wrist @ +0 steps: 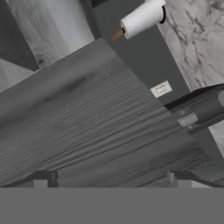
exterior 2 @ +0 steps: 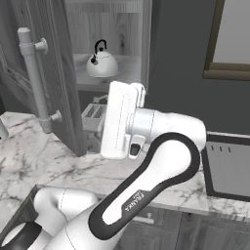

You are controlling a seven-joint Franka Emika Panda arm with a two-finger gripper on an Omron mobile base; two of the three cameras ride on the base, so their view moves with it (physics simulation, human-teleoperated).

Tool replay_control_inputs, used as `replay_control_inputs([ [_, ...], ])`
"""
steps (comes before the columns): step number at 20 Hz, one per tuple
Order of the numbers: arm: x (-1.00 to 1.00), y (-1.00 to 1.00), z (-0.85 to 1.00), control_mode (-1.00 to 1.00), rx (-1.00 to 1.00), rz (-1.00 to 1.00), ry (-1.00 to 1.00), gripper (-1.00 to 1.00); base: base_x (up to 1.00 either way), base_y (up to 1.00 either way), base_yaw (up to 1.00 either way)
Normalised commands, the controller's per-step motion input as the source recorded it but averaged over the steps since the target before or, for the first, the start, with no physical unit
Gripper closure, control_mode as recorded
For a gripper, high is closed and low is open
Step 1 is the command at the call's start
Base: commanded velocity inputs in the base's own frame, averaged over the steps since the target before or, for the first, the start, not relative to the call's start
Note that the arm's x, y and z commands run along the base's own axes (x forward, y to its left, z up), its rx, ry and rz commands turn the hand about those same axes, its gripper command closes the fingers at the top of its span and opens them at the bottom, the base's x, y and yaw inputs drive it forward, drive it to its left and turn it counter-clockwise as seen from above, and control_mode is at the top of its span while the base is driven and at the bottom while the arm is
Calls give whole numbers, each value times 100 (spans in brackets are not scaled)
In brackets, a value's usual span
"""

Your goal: Open the cabinet, pick the kettle from the cabinet, and place it in the sink.

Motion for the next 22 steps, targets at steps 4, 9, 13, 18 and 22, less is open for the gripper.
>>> replay_control_inputs([
  [4,-22,17,4,-100,6,29,0,-100,0,0,0],
  [9,-34,20,8,-100,4,22,0,-100,0,0,0],
  [13,-34,21,8,-100,8,17,-2,-100,0,0,0],
  [18,-40,27,7,-100,8,10,-8,-100,0,0,0],
  [22,-42,37,2,-100,5,2,-20,-100,0,0,0],
])
